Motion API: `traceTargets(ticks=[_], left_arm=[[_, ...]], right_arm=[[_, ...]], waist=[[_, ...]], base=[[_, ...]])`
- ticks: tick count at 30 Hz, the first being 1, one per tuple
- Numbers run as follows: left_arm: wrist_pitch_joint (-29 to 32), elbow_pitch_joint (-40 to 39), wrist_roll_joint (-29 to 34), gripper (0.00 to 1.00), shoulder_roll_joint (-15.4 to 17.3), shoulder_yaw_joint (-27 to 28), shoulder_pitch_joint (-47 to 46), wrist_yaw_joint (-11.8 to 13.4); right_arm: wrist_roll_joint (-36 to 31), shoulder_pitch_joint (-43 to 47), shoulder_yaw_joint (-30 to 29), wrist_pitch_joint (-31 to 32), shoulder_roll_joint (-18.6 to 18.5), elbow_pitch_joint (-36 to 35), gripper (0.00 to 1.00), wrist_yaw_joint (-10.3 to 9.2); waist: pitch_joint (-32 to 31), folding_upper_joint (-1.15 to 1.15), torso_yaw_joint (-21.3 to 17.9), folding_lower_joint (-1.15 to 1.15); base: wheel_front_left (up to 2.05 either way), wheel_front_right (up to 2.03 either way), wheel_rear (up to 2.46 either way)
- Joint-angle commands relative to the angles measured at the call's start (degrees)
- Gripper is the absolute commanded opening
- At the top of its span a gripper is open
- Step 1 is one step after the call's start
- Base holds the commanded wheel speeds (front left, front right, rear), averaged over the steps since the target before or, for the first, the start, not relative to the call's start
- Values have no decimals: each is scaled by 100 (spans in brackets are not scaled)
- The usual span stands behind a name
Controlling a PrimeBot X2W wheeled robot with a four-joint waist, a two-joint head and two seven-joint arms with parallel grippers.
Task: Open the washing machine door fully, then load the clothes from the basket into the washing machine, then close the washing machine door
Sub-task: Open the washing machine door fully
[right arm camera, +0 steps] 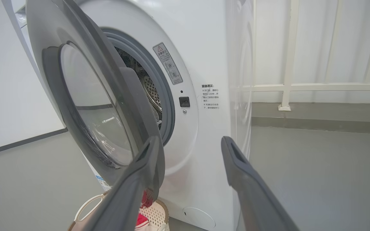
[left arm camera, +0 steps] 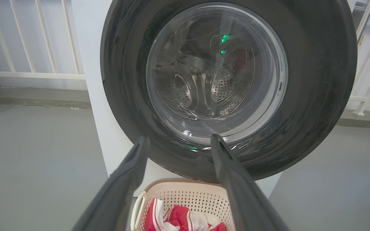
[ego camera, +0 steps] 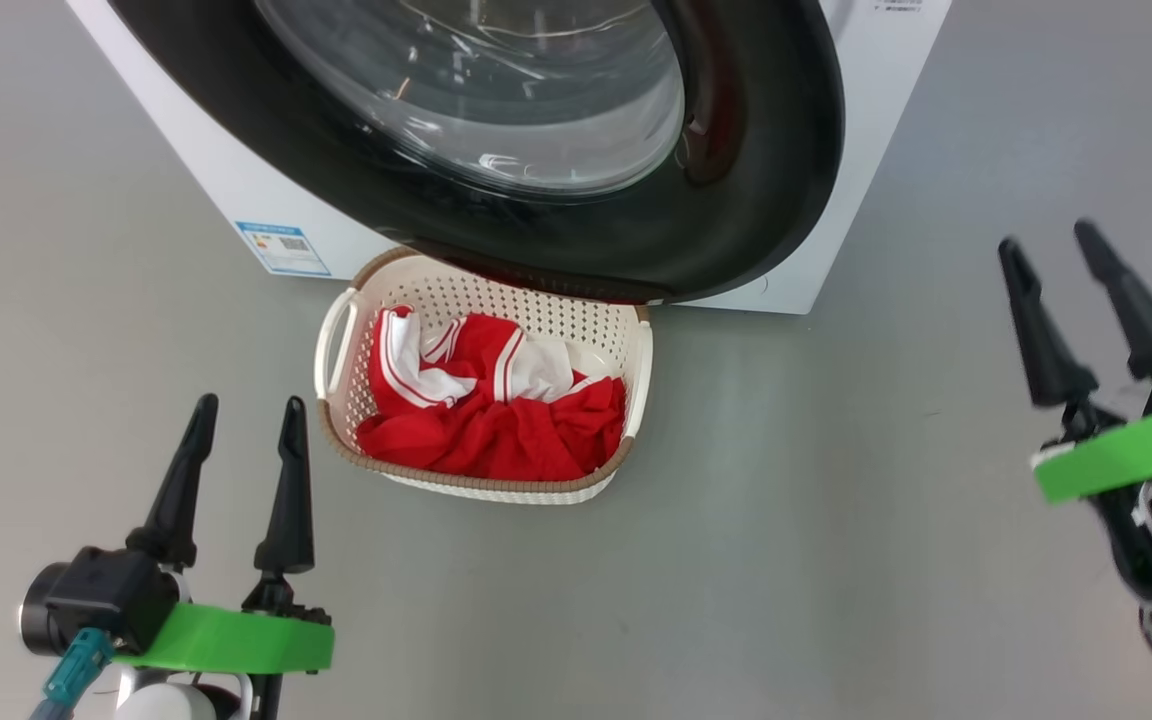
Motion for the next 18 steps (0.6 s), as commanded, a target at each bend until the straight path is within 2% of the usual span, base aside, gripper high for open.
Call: traceTargets(ticks=[1,5,6,7,9,10,11,12,13,18], left_arm=[[-46,-123,4,100,110,167,-134,-17],[-46,-129,-13,100,110,161,-151,-17],[-46,-133,-20,100,110,159,-156,-17],[-46,-139,-28,100,110,155,-168,-17],[-46,-145,-44,100,110,153,-190,-17],[-46,-148,-52,100,110,155,-201,-14],[-46,-148,-52,100,110,155,-201,-14],[-46,-153,-63,100,110,152,-217,-11],[-46,-157,-72,100,110,148,-230,-8],[-46,-191,-134,100,110,118,-304,38]], right_arm=[[145,-234,127,-66,-180,-38,100,51],[629,-645,262,-67,-275,203,98,51],[764,-765,319,-67,-327,266,78,51],[905,-889,391,-67,-385,337,53,51],[1227,-1157,544,-67,-495,465,36,51],[1384,-1301,630,-56,-560,523,22,51],[1384,-1301,630,-56,-560,523,22,51],[1563,-1451,720,-36,-619,565,8,51],[1763,-1600,809,-28,-668,583,0,51],[2612,-2255,1271,216,-948,758,0,51]], waist=[[31,0,28,0],[75,0,81,0],[97,0,98,0],[121,0,117,0],[165,0,152,0],[193,0,169,0],[193,0,169,0],[223,0,188,0],[247,0,207,0],[380,0,312,0]], base=[[0,0,0],[0,0,0],[0,0,0],[0,0,0],[0,0,0],[0,0,0],[0,0,0],[0,0,0],[0,0,0],[0,0,0]])
